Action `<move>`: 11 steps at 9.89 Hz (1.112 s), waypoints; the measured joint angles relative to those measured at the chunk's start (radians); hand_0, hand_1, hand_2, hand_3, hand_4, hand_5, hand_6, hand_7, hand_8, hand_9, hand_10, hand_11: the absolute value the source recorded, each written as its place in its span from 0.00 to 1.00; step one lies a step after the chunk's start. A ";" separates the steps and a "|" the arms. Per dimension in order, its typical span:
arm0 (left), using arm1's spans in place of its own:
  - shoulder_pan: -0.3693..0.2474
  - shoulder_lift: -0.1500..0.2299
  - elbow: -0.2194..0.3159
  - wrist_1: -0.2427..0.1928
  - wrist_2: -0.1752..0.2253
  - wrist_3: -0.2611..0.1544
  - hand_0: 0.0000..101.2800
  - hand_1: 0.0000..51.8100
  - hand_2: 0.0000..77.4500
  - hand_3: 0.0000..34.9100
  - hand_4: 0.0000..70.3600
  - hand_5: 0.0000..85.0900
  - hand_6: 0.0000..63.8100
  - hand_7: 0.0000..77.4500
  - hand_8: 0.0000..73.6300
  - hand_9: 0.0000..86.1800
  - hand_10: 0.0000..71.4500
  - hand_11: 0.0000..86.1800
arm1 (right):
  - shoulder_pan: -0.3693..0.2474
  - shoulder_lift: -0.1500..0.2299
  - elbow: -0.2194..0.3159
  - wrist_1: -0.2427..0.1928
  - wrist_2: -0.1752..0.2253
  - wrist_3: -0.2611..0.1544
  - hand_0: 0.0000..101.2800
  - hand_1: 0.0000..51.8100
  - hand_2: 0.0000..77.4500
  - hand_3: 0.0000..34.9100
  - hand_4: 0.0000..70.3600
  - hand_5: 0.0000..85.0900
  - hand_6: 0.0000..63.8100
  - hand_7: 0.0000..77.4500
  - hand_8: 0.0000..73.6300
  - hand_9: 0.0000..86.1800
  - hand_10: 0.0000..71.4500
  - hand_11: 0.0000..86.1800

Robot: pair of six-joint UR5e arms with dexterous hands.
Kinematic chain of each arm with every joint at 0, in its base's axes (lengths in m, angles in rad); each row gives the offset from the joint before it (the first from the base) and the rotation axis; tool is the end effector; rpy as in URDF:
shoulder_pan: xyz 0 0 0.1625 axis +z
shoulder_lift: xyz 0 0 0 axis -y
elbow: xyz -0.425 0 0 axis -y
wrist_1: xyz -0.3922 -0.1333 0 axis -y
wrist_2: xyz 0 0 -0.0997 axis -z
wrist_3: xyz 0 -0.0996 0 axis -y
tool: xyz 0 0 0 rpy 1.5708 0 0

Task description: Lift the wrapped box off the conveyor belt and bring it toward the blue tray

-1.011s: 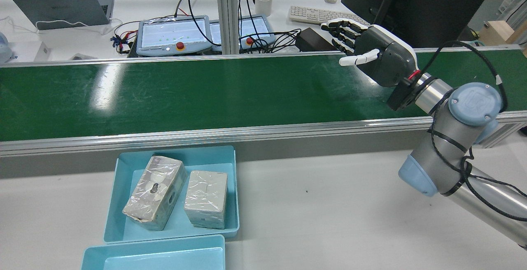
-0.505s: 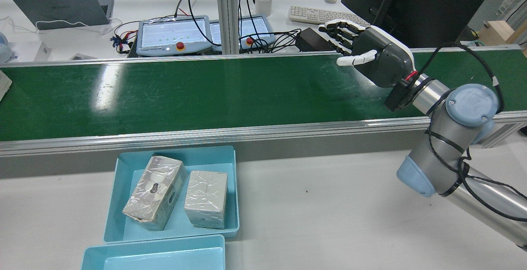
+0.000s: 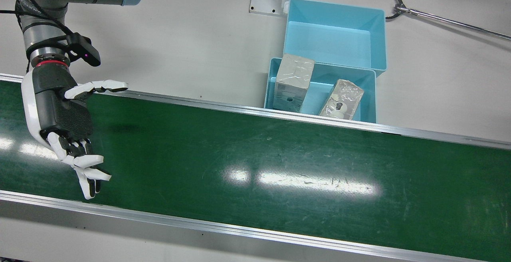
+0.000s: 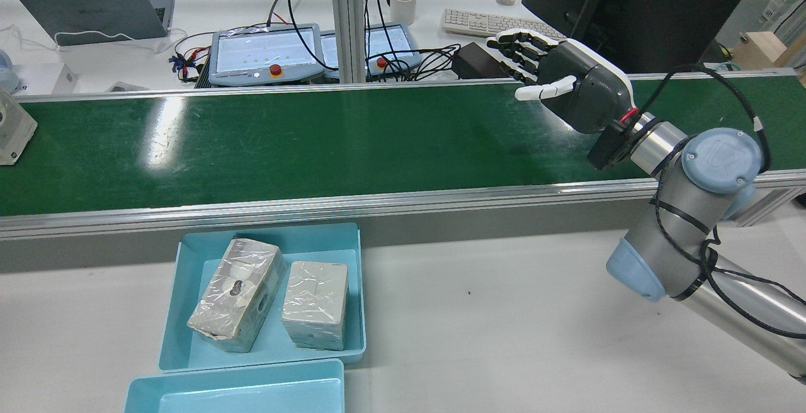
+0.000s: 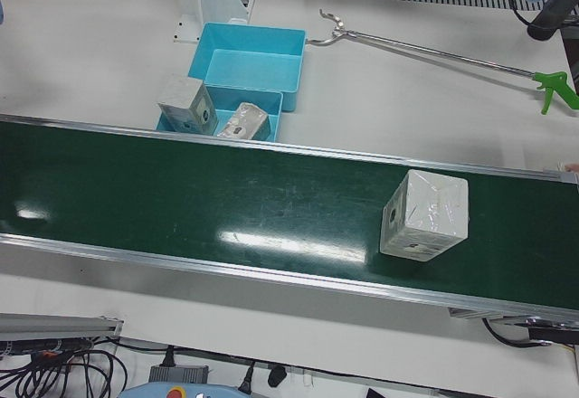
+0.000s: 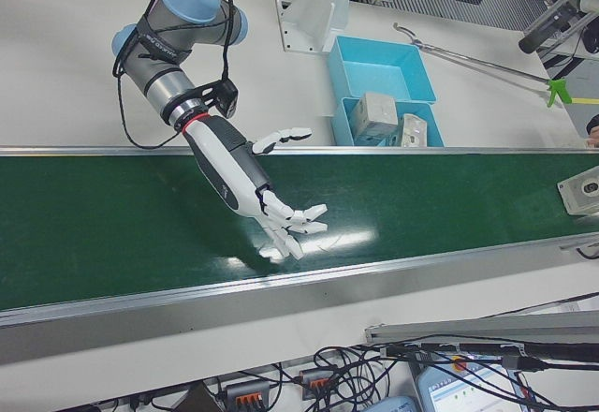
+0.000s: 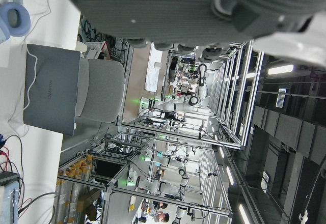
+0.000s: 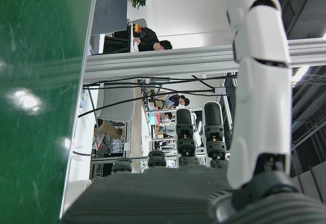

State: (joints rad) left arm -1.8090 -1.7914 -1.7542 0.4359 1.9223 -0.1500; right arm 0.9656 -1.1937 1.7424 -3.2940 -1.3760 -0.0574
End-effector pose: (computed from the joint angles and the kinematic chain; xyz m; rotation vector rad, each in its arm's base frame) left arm -0.2245 -0.5052 0.5257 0.2961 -2.1442 2.2297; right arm -0.2271 -0.5965 0.4073 -0.5083 -2.3970 1.6167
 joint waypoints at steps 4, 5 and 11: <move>0.000 0.000 0.000 0.000 0.000 0.000 0.00 0.00 0.01 0.00 0.00 0.01 0.01 0.00 0.00 0.00 0.01 0.00 | -0.001 0.016 -0.002 0.001 0.000 -0.002 0.47 0.28 0.20 0.30 0.13 0.38 0.05 0.26 0.01 0.07 0.01 0.04; 0.000 0.000 0.000 0.000 0.000 0.000 0.00 0.00 0.01 0.00 0.00 0.01 0.01 0.00 0.00 0.00 0.01 0.00 | -0.001 0.017 -0.002 0.001 0.000 -0.002 0.47 0.28 0.20 0.30 0.12 0.37 0.03 0.23 0.01 0.07 0.02 0.04; 0.000 0.000 0.000 0.000 0.000 0.000 0.00 0.00 0.01 0.00 0.00 0.01 0.00 0.00 0.00 0.00 0.00 0.00 | 0.002 0.017 -0.001 0.000 0.000 -0.001 0.47 0.29 0.20 0.31 0.14 0.39 0.04 0.25 0.01 0.07 0.02 0.04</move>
State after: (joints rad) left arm -1.8089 -1.7914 -1.7541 0.4359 1.9223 -0.1500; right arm 0.9673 -1.1763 1.7419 -3.2940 -1.3759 -0.0588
